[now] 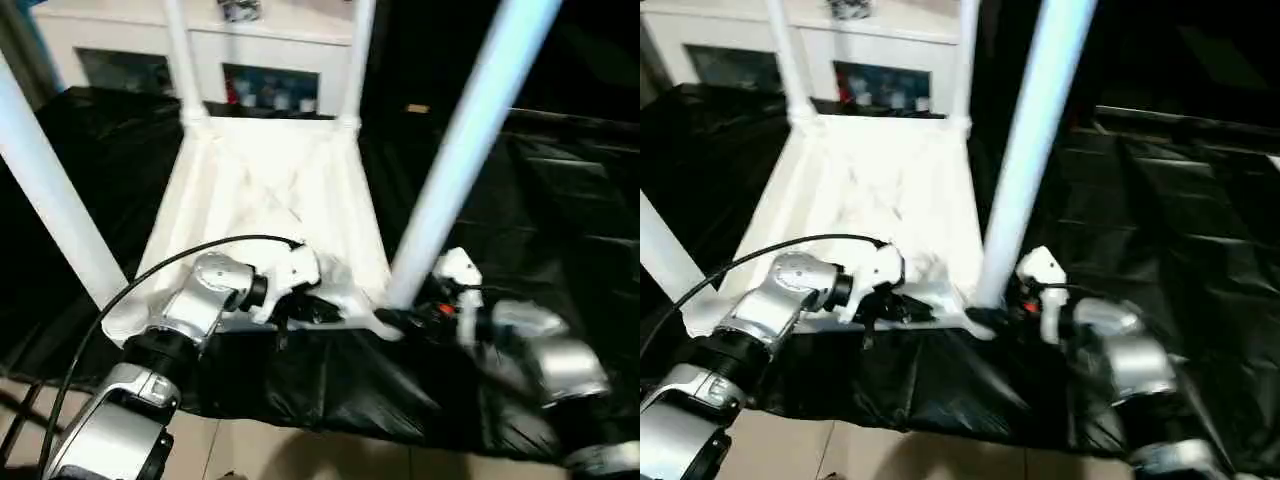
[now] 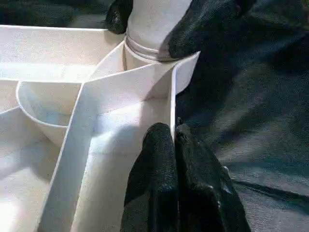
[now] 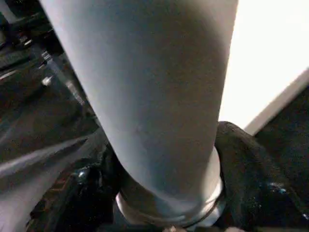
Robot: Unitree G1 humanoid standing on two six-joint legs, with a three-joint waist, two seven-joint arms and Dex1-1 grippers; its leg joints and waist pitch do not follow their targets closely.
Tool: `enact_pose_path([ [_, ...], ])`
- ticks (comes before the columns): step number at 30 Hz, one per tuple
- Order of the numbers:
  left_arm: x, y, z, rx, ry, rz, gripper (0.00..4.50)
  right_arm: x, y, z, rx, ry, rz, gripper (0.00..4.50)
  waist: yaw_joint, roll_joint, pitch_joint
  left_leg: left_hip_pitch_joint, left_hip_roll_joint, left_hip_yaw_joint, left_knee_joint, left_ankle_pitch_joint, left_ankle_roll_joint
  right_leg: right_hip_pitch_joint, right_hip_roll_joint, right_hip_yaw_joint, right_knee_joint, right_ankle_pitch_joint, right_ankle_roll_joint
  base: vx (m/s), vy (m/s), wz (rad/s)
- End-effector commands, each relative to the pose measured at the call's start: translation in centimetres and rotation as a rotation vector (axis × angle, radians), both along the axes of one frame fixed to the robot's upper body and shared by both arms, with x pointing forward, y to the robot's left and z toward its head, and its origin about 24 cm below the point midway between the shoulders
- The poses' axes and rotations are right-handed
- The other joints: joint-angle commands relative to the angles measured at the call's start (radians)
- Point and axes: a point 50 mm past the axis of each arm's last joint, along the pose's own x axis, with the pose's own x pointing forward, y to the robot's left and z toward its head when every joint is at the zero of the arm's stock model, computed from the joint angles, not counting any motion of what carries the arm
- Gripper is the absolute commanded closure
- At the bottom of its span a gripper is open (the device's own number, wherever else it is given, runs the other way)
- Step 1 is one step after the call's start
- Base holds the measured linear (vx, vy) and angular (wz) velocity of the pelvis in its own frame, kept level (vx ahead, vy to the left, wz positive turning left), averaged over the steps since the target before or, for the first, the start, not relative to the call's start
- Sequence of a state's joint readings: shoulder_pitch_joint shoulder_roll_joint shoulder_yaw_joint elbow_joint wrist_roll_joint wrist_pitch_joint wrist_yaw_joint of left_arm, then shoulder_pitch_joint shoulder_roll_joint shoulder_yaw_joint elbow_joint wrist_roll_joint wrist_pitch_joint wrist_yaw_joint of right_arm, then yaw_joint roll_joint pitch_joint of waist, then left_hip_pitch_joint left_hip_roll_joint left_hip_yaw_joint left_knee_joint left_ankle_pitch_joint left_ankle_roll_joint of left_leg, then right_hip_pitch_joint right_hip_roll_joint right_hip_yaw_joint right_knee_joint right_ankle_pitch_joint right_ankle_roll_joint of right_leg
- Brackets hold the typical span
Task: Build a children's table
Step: Rotate leg to tighten
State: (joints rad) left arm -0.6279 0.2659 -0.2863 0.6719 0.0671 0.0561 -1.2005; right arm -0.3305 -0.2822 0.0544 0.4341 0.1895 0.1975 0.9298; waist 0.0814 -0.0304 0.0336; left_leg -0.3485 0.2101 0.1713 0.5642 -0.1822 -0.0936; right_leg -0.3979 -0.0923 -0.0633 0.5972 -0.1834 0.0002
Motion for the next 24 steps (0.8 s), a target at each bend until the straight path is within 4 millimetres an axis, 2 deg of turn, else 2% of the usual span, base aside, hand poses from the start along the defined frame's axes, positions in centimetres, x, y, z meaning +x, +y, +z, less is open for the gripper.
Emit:
enact_pose_path([
  [1, -0.6, -2.6, -0.2, -0.052, -0.010, -0.012, 4.50, 0.0, 1.8, -1.3, -0.013, 0.021, -0.102, 1.91, -0.001, 0.003, -0.043, 0.000, 0.018, 0.001, -0.072, -0.285, 0.005, 0.040, -0.049, 0.036, -0.084, -0.338, -0.172, 0.000, 0.000, 0.00],
  [3, -1.1, -3.7, -0.6, -0.076, -0.003, 0.013, 4.50, 0.3, 2.7, -1.9, 0.005, 0.025, -0.240, 1.91, -0.010, 0.004, -0.042, -0.006, 0.018, -0.003, -0.077, -0.296, -0.009, 0.043, -0.048, 0.035, -0.084, -0.356, -0.158, 0.000, 0.000, 0.00],
  [5, -1.2, -4.0, -0.8, -0.080, -0.004, 0.021, 4.50, 0.3, 3.0, -2.0, 0.011, 0.022, -0.268, 1.91, -0.021, 0.006, -0.042, -0.001, 0.016, -0.004, -0.077, -0.327, -0.009, 0.038, -0.045, 0.034, -0.091, -0.377, -0.148, 0.000, 0.000, 0.00],
  [7, -1.3, -4.8, -0.9, -0.093, -0.008, 0.042, 4.50, 0.7, 3.9, -2.1, 0.019, 0.021, -0.362, 1.91, -0.025, 0.006, -0.041, -0.001, 0.015, -0.003, -0.076, -0.336, -0.005, 0.033, -0.043, 0.036, -0.091, -0.368, -0.153, 0.000, 0.000, 0.00],
  [8, -1.3, -5.6, -0.8, -0.100, -0.019, 0.060, 4.50, 1.2, 4.5, -2.1, 0.027, 0.020, -0.475, 1.91, -0.027, 0.007, -0.042, -0.001, 0.014, -0.004, -0.077, -0.329, -0.010, 0.032, -0.045, 0.037, -0.092, -0.370, -0.149, 0.000, 0.000, 0.00],
  [12, -1.4, -6.4, -0.9, -0.109, -0.031, 0.083, 4.50, 1.9, 5.6, -1.8, 0.038, 0.016, -0.588, 1.93, -0.034, 0.010, -0.042, -0.003, 0.014, -0.004, -0.078, -0.326, -0.013, 0.033, -0.042, 0.038, -0.088, -0.341, -0.152, 0.000, 0.000, 0.00],
  [14, -1.5, -6.6, -0.9, -0.111, -0.045, 0.101, 4.50, 2.0, 6.6, -1.4, -0.014, -0.050, -0.553, 1.93, -0.036, 0.010, -0.043, -0.003, 0.014, -0.003, -0.077, -0.322, -0.010, 0.034, -0.041, 0.038, -0.088, -0.316, -0.154, 0.000, 0.000, 0.00],
  [16, -1.5, -6.5, -1.0, -0.103, -0.051, 0.099, 4.50, 2.0, 6.6, -1.3, 0.021, -0.047, -0.560, 1.37, -0.036, 0.009, -0.046, -0.006, 0.012, -0.001, -0.075, -0.298, 0.005, 0.038, -0.041, 0.040, -0.084, -0.280, -0.158, 0.000, 0.000, 0.00],
  [17, -1.6, -6.2, -1.1, -0.095, -0.050, 0.091, 4.50, 2.0, 6.3, -1.2, 0.041, -0.049, -0.566, 1.37, -0.036, 0.012, -0.045, -0.006, 0.012, 0.001, -0.075, -0.284, 0.013, 0.038, -0.040, 0.040, -0.083, -0.260, -0.164, 0.000, 0.000, 0.00],
  [19, -1.7, -5.9, -1.1, -0.091, -0.049, 0.083, 4.50, 1.9, 6.0, -1.2, 0.039, -0.058, -0.559, 1.14, -0.035, 0.011, -0.046, -0.004, 0.012, 0.003, -0.073, -0.274, 0.019, 0.038, -0.040, 0.040, -0.082, -0.242, -0.172, 0.000, 0.000, 0.00],
  [20, -1.6, -5.7, -1.1, -0.089, -0.049, 0.084, 4.50, 1.9, 5.7, -1.1, 0.042, -0.064, -0.550, 1.05, -0.034, 0.007, -0.047, -0.006, 0.012, 0.004, -0.072, -0.254, 0.025, 0.041, -0.039, 0.041, -0.079, -0.220, -0.177, 0.000, 0.000, 0.00],
  [21, -1.6, -5.7, -1.1, -0.089, -0.049, 0.084, 4.50, 1.9, 5.7, -1.1, 0.042, -0.064, -0.550, 1.05, -0.031, 0.010, -0.048, -0.005, 0.013, 0.004, -0.071, -0.243, 0.027, 0.042, -0.040, 0.041, -0.077, -0.206, -0.181, 0.000, 0.000, 0.00],
  [24, -1.6, -4.9, -1.2, -0.084, -0.046, 0.080, 4.50, 1.8, 4.0, -0.8, -0.032, -0.137, -0.512, 0.71, -0.023, 0.010, -0.051, -0.006, 0.012, 0.007, -0.065, -0.180, 0.042, 0.048, -0.038, 0.040, -0.066, -0.110, -0.201, 0.000, 0.000, 0.00],
])
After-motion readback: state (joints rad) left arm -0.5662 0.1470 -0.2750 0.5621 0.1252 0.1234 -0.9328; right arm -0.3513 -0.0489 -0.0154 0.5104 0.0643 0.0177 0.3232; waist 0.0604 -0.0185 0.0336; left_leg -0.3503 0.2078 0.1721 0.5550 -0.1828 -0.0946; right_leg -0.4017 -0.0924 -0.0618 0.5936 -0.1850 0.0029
